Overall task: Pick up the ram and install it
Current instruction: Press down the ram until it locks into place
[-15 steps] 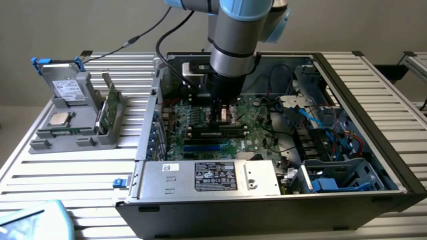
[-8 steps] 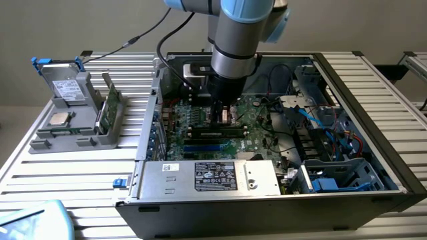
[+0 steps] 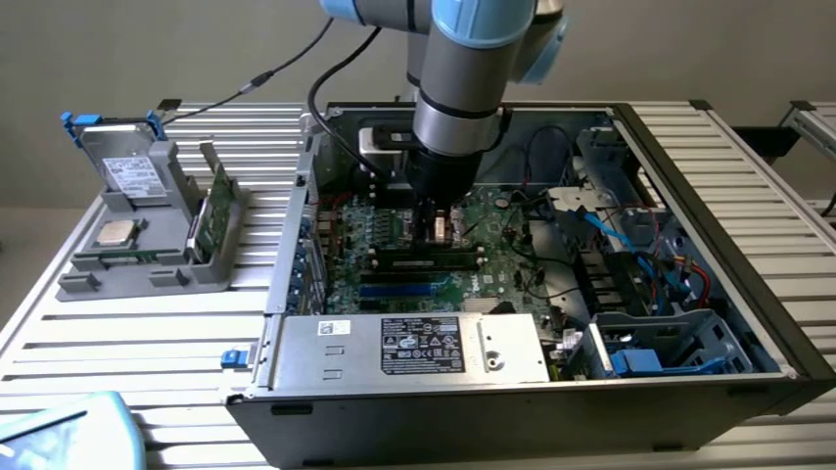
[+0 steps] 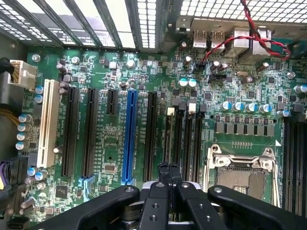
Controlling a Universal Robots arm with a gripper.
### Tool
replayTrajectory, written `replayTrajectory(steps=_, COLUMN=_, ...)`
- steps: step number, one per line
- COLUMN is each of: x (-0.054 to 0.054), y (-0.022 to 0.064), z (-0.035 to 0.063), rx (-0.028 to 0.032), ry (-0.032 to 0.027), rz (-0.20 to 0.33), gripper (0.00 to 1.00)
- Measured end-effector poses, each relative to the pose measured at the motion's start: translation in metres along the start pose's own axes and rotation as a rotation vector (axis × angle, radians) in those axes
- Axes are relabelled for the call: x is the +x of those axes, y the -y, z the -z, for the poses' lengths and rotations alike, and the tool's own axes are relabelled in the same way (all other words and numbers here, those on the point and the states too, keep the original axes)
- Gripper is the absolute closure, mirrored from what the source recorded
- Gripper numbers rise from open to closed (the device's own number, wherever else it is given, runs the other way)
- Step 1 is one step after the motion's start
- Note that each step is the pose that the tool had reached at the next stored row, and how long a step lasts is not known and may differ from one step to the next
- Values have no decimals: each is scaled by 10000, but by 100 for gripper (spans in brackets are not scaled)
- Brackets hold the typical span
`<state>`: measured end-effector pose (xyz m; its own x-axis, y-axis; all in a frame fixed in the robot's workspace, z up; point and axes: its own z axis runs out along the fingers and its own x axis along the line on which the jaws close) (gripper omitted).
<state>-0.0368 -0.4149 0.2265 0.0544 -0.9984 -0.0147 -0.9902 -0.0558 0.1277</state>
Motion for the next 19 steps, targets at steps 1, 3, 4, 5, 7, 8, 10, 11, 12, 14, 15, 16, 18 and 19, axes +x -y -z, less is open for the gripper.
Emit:
replayTrajectory(steps=1, x=4, y=-6, z=39, rx=-11, ry=-12, rz=-1, gripper=89)
replayTrajectory(steps=3, x=11, y=-13, z=82, rx=-19, ry=-22, rz=-3, gripper=89)
replayTrajectory(steps=4, x=17, y=-13, z=91, rx=-20, ry=-18, rz=-2, gripper=89)
replayTrajectory(steps=5, x=25, y=-9, z=97, rx=-19, ry=-8, rz=0, gripper=89)
replayTrajectory(steps=7, x=45, y=14, z=112, rx=-18, ry=20, rz=3, gripper=89)
replayTrajectory(steps=8, x=52, y=30, z=120, rx=-18, ry=33, rz=4, gripper=89)
replayTrajectory(steps=10, x=61, y=51, z=131, rx=-16, ry=52, rz=8, gripper=89)
replayTrajectory(steps=11, x=61, y=53, z=131, rx=-16, ry=56, rz=9, gripper=89)
replayTrajectory(steps=12, x=63, y=54, z=133, rx=-16, ry=58, rz=9, gripper=89)
replayTrajectory(steps=14, x=67, y=59, z=143, rx=-17, ry=61, rz=10, gripper=89)
replayTrajectory(steps=15, x=69, y=65, z=153, rx=-21, ry=69, rz=10, gripper=89)
replayTrajectory(steps=16, x=71, y=72, z=163, rx=-26, ry=73, rz=11, gripper=89)
replayTrajectory(steps=18, x=73, y=79, z=172, rx=-27, ry=80, rz=12, gripper=89)
replayTrajectory(steps=19, x=72, y=78, z=172, rx=-27, ry=81, rz=11, gripper=89)
